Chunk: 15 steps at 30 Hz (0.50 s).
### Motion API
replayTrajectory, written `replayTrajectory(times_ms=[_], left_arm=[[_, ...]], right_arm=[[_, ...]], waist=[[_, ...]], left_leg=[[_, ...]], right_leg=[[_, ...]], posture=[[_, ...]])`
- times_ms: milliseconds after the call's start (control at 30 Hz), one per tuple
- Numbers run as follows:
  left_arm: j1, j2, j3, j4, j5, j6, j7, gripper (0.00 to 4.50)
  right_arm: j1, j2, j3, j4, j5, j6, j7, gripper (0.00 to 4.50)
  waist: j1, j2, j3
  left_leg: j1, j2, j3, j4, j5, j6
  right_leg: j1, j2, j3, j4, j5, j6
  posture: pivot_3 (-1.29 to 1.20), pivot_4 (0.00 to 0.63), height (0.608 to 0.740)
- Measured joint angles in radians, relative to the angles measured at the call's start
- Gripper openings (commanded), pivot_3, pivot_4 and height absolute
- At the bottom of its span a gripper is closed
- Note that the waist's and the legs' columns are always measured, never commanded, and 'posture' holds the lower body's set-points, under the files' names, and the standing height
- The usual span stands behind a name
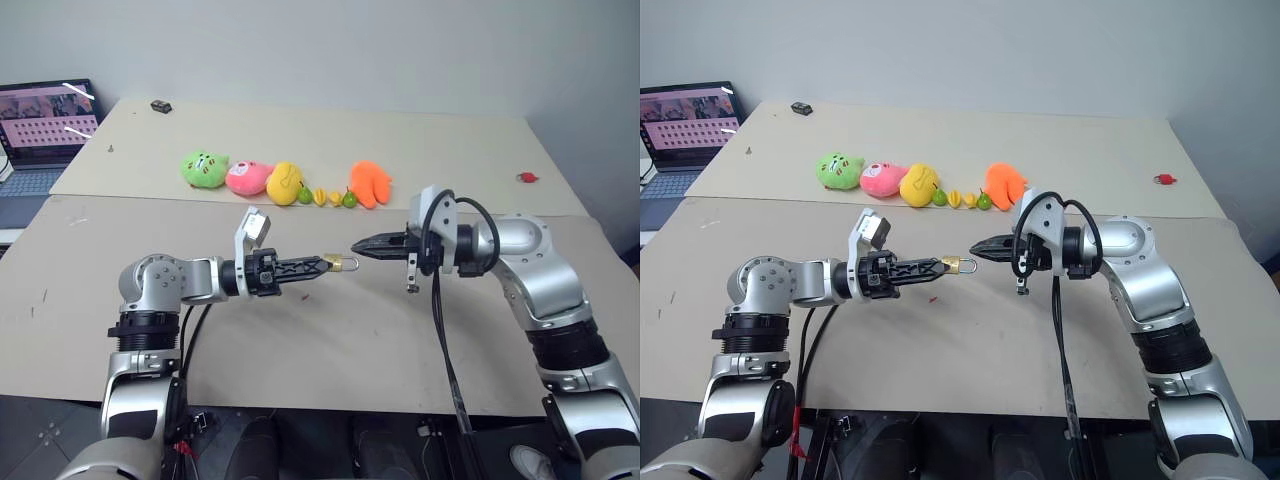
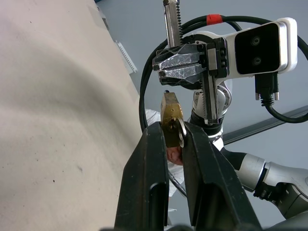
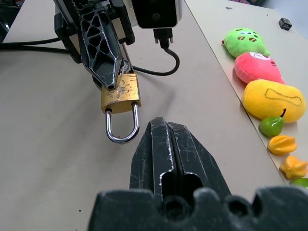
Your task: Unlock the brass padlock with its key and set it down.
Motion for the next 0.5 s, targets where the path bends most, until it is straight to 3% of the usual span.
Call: replayTrajectory(times_ms=[500], left_arm=[[0.0, -0.001, 0.0, 0.012, 0.0, -0.004, 0.005, 0.0]], right_arm=[[0.044, -0.017, -0.019, -0.081, 0.049, 0.066, 0.034, 0.02]], waist=[[0.0, 0.0, 0.0]], left_leg=[[0.0, 0.0, 0.0, 0.0, 0.0, 0.0]], right_leg=[[0.0, 0.0, 0.0, 0.0, 0.0, 0.0]], posture=[[0.0, 0.15, 0.722]])
